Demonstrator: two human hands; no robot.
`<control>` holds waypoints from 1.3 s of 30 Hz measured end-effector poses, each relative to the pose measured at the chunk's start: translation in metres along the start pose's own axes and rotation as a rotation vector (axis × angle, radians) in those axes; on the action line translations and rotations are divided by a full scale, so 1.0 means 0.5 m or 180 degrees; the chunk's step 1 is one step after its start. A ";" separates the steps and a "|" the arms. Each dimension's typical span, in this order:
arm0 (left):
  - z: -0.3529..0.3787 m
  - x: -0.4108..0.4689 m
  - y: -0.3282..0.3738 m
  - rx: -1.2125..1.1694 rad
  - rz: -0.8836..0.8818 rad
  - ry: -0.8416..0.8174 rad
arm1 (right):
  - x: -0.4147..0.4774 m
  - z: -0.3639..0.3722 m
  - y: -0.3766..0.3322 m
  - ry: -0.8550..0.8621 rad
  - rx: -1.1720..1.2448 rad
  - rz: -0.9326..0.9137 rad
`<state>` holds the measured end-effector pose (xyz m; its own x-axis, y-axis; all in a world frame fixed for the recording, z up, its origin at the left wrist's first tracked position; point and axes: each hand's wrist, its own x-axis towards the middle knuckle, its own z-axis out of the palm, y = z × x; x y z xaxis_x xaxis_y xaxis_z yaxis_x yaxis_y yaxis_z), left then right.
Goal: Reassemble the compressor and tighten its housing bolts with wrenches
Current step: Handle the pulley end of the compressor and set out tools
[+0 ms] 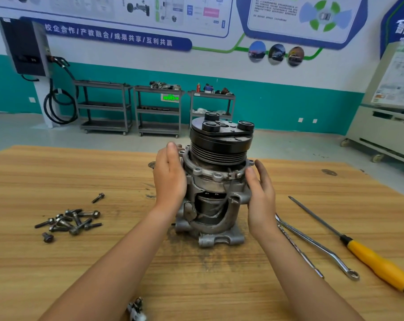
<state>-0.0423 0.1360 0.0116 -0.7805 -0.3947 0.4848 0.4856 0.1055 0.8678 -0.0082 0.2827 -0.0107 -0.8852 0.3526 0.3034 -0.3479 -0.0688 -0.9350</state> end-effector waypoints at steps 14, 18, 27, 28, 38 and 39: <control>-0.076 -0.034 0.016 0.0055 0.0156 -0.1117 | 0.030 -0.036 -0.006 -0.0411 0.0575 0.0330; -0.101 -0.033 0.015 0.0312 0.0412 -0.1385 | 0.040 -0.034 -0.003 -0.0261 0.0463 0.0358; -0.101 -0.079 0.013 0.1092 0.1835 -0.0860 | 0.104 -0.023 -0.074 -0.0454 0.0117 0.1598; -0.107 -0.069 0.018 0.0999 0.1666 -0.0915 | 0.100 -0.022 -0.085 -0.0501 0.0071 0.1523; -0.092 -0.061 0.031 0.0169 0.0229 -0.1263 | -0.017 -0.019 -0.063 -0.0510 -0.0598 -0.0071; -0.091 -0.062 0.030 0.0115 0.0211 -0.1224 | -0.019 -0.021 -0.058 -0.0517 -0.0633 -0.0112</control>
<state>0.0074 0.1083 0.0046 -0.8417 -0.0159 0.5397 0.5312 0.1542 0.8331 0.0134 0.2912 0.0117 -0.9172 0.1957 0.3470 -0.3261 0.1315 -0.9361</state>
